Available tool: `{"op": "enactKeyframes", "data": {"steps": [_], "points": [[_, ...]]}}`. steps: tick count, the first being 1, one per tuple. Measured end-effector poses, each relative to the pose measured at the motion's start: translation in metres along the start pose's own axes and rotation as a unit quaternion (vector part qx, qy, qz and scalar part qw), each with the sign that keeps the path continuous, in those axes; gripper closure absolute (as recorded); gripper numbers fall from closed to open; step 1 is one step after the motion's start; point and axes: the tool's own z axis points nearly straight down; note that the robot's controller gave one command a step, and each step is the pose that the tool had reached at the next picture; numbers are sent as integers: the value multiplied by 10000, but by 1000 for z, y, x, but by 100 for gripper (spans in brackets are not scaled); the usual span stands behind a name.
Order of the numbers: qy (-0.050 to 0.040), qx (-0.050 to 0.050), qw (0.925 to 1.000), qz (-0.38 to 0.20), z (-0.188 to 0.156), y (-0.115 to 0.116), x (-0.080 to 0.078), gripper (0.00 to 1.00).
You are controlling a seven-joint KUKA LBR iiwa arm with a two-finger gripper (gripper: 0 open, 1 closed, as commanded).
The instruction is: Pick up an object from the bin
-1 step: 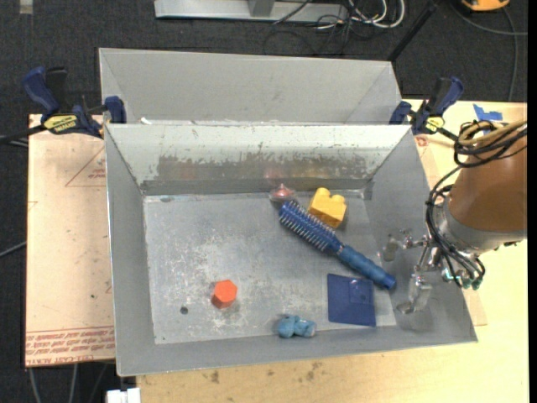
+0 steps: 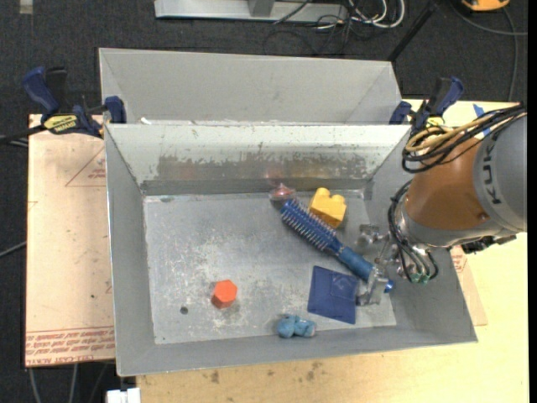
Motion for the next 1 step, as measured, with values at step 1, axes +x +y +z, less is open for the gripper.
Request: {"op": "enactKeyframes", "data": {"steps": [1], "points": [[-26, -7, 9993, 364, -32, 48, 4, 0]]}}
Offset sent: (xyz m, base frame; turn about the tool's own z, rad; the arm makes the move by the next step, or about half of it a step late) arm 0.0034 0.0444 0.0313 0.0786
